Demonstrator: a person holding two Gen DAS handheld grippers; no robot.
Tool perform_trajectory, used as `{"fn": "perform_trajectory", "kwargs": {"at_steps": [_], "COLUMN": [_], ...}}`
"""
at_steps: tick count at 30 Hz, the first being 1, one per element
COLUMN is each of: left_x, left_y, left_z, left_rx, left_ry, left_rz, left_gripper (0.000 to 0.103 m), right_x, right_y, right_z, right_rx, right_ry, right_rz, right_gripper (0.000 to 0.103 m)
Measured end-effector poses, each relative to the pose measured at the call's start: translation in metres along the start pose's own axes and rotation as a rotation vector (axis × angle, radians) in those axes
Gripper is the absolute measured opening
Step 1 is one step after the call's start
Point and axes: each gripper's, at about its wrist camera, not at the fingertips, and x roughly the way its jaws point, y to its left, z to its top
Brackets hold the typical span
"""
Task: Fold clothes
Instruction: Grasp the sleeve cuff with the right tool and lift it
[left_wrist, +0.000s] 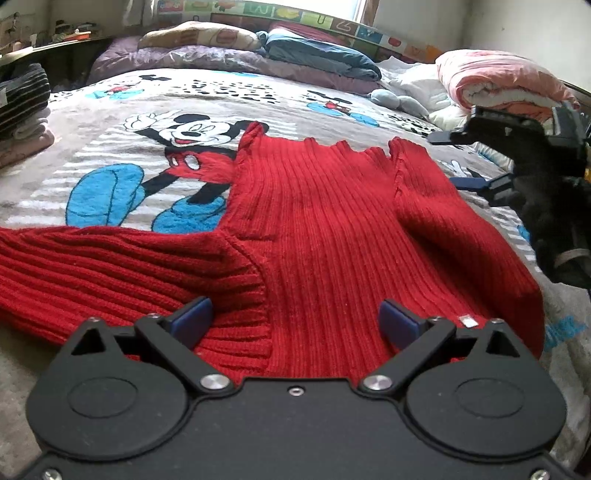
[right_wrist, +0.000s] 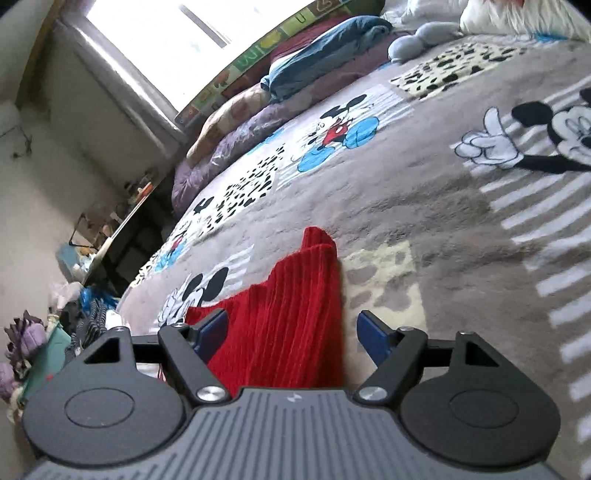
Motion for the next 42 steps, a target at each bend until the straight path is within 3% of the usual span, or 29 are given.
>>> {"fn": "perform_trajectory", "kwargs": {"at_steps": [7,12,15,19,21,25,27,33,42], "left_x": [0.005,0.005,0.004,0.005,0.005,0.005,0.004,0.003,0.002], "left_y": [0.000,-0.001,-0.001,-0.001,-0.001,-0.001,0.000,0.000,0.002], "left_z": [0.002,0.002,0.002,0.001,0.001,0.000,0.001,0.001,0.000], "left_rx": [0.010,0.010,0.008,0.012,0.012,0.009,0.004,0.001,-0.004], "left_ry": [0.002,0.001,0.000,-0.001,-0.001,-0.001,-0.001,-0.002,-0.003], "left_rz": [-0.010,-0.011,-0.012,-0.010,-0.009,-0.013,-0.017,-0.018,-0.019], "left_gripper": [0.102,0.102,0.102,0.102,0.102,0.102,0.102,0.102,0.102], "right_x": [0.027,0.035,0.034,0.037,0.044,0.052,0.043,-0.002,-0.091], "right_y": [-0.003,0.003,0.008,0.013,0.014,0.020,0.022,0.024,-0.006], "right_z": [0.007,0.010,0.011,0.012,0.012,0.009,0.010,0.017,0.020], "right_rx": [-0.012,-0.045,-0.078,-0.102,-0.115,-0.156,-0.145,-0.111,-0.022], "right_ry": [0.024,-0.006,-0.026,-0.021,0.013,0.041,0.006,-0.105,-0.283], "right_rz": [0.020,0.031,0.042,0.063,0.043,0.007,0.018,0.044,0.045], "right_gripper": [0.068,0.033,0.022,0.022,0.025,0.023,0.012,0.011,0.011]}}
